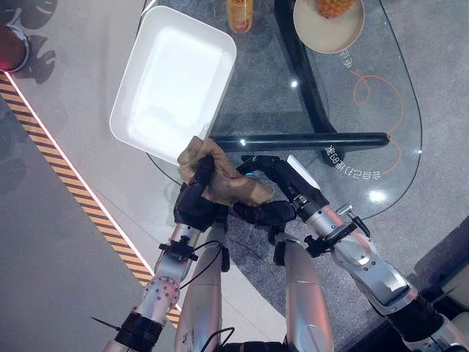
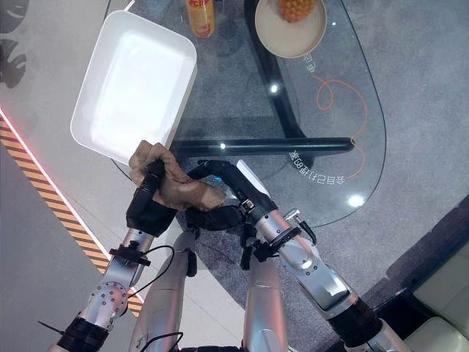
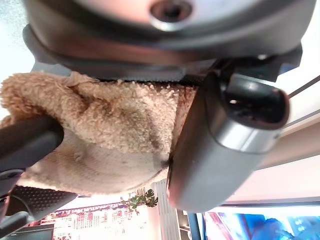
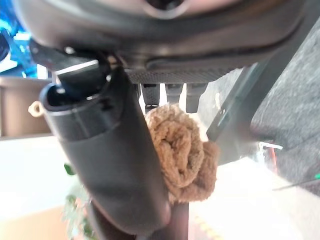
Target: Wipe the table with a cloth and put it in the basket.
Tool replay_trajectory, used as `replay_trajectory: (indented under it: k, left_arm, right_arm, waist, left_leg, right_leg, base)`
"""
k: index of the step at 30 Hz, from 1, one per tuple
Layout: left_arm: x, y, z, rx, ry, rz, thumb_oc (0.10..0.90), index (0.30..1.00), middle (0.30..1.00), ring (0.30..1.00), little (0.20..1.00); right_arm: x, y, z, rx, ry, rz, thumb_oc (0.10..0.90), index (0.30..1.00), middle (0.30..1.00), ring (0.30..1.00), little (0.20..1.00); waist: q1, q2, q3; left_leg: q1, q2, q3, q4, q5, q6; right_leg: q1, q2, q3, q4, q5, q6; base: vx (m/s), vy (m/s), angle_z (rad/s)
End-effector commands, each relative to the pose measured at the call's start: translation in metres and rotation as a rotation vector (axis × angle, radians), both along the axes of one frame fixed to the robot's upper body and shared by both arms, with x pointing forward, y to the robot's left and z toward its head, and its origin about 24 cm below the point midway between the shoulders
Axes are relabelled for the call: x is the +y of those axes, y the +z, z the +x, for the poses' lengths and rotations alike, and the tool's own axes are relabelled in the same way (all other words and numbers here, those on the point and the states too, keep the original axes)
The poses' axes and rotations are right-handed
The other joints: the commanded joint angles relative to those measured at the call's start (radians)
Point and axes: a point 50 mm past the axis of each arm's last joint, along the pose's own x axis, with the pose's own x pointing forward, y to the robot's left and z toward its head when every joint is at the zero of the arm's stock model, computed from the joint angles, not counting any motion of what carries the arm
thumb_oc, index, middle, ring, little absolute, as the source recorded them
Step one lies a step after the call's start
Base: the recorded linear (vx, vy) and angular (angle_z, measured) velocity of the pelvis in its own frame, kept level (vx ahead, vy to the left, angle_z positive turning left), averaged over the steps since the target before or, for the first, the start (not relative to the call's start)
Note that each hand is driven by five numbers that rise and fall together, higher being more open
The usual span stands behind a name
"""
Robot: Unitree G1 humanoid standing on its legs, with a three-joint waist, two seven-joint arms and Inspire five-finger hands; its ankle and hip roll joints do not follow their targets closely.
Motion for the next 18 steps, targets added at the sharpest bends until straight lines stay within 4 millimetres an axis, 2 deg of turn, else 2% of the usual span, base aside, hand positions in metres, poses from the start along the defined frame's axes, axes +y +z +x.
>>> replay_trajectory:
  k: [1,18]
  left_arm:
    - [0.005,0.038,-0.016,-0.239,-0.012,-0.085,0.1,0.3,0.3,0.3,0.2]
    - [0.014,0.038,-0.017,-0.259,0.026,-0.077,0.1,0.3,0.3,0.3,0.2]
  right_arm:
    - [-0.018,0.052,-0.005,-0.283,-0.087,0.114,0.8,0.9,0.9,0.9,0.9]
    - [-0.038,0.052,-0.007,-0.301,-0.201,0.177,0.8,0.9,0.9,0.9,0.9]
  waist:
    - [0.01,-0.02,-0.027]
    - [0.001,-0.026,-0.027]
  left_leg:
    - [0.03,-0.048,0.088,0.155,-0.219,0.019]
    - [0.033,-0.041,0.094,0.149,-0.223,0.019]
  right_leg:
    - [0.048,0.076,-0.006,-0.207,0.141,0.041]
    - [0.049,0.082,-0.003,-0.208,0.139,0.045]
  base:
    - [0.01,-0.006,-0.03]
    - [0.0,-0.001,-0.01]
